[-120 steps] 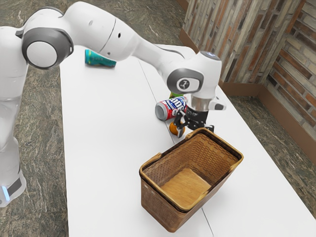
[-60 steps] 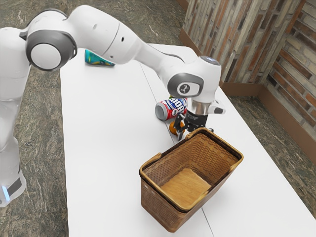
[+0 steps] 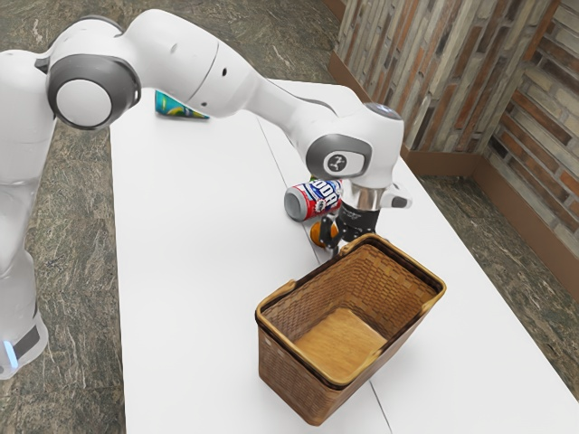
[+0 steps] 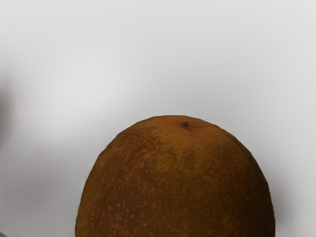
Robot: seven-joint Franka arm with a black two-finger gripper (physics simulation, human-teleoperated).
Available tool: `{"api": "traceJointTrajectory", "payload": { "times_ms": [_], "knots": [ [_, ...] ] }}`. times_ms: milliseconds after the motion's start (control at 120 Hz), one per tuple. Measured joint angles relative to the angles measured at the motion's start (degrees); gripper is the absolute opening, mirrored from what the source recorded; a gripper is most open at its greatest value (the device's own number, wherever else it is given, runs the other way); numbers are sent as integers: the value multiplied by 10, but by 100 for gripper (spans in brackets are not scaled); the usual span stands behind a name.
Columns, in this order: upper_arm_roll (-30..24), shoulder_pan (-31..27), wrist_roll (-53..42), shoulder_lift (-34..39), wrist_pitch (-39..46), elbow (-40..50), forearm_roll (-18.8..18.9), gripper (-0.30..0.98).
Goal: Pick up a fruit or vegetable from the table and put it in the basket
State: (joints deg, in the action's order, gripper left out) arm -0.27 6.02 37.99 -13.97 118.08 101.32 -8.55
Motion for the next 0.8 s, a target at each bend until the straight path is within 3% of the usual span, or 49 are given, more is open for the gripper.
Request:
{"api": "traceJointTrajectory", "payload": {
  "times_ms": [208, 483, 800],
  "knots": [
    [3, 0, 17, 21, -4, 0, 11, 19],
    [13, 3, 46, 178, -57, -24, 50, 23],
    [-134, 42, 139, 259, -131, -41, 67, 26]
  ]
}}
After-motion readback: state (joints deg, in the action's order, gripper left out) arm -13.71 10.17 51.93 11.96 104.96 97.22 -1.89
